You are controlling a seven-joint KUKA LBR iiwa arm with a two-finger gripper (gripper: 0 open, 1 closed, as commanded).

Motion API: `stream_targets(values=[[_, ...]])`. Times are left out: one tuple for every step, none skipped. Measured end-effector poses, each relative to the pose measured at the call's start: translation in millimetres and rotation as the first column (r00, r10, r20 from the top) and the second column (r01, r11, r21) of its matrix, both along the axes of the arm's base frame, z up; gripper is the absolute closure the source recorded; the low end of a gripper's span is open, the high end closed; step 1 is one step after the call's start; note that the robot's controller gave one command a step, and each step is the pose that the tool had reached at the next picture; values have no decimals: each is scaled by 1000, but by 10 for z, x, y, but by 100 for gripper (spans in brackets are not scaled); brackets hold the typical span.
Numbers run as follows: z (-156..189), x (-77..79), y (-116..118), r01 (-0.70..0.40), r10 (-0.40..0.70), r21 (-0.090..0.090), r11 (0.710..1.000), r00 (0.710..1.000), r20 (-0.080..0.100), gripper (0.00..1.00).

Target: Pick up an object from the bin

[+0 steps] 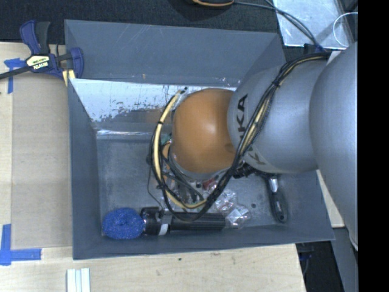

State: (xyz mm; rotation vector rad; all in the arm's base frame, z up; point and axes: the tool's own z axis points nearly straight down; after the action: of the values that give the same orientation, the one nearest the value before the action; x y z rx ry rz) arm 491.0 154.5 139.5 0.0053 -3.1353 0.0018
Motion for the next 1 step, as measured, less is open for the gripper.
stream_targets(values=[[44,22,-6,4,-5,2,1000,1000,8,0]])
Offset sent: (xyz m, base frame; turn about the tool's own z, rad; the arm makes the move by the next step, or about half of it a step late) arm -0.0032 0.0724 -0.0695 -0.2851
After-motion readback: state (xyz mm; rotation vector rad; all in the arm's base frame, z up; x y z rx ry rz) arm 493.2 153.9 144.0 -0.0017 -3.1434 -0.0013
